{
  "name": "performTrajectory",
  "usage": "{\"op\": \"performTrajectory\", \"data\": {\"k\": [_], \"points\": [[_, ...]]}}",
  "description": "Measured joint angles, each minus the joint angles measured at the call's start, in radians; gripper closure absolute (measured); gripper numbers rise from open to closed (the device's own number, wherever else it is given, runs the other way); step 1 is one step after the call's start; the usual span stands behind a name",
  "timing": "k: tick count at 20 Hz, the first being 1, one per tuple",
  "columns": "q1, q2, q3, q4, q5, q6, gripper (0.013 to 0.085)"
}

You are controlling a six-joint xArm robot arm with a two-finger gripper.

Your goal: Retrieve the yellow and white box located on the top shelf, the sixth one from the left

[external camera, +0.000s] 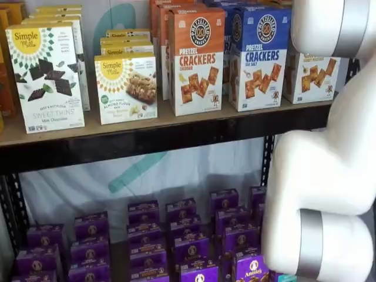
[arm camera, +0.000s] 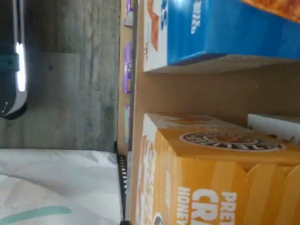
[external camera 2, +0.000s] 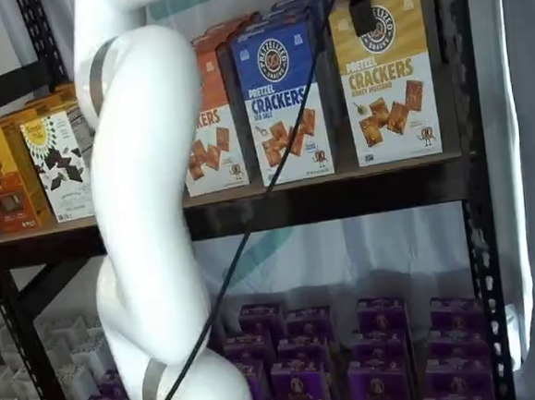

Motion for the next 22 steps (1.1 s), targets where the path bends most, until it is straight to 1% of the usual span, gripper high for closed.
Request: {"op": "performTrajectory", "data": {"k": [4, 11, 19, 20, 22], "points": [[0.002, 0.006, -0.01, -0.001, 0.014, 0.003, 0.013], [-0.001, 0.005, -0.007, 0.012, 0.016, 0.004, 0.013], [-0.011, 0.017, -0.019, 0.03, 0.038, 0.003, 0.013], [-0.013, 0.016, -0.017, 0.034, 0.037, 0.002, 0.017], [-0.014, 0.018, -0.02, 0.036, 0.041, 0.001, 0.017]]}}
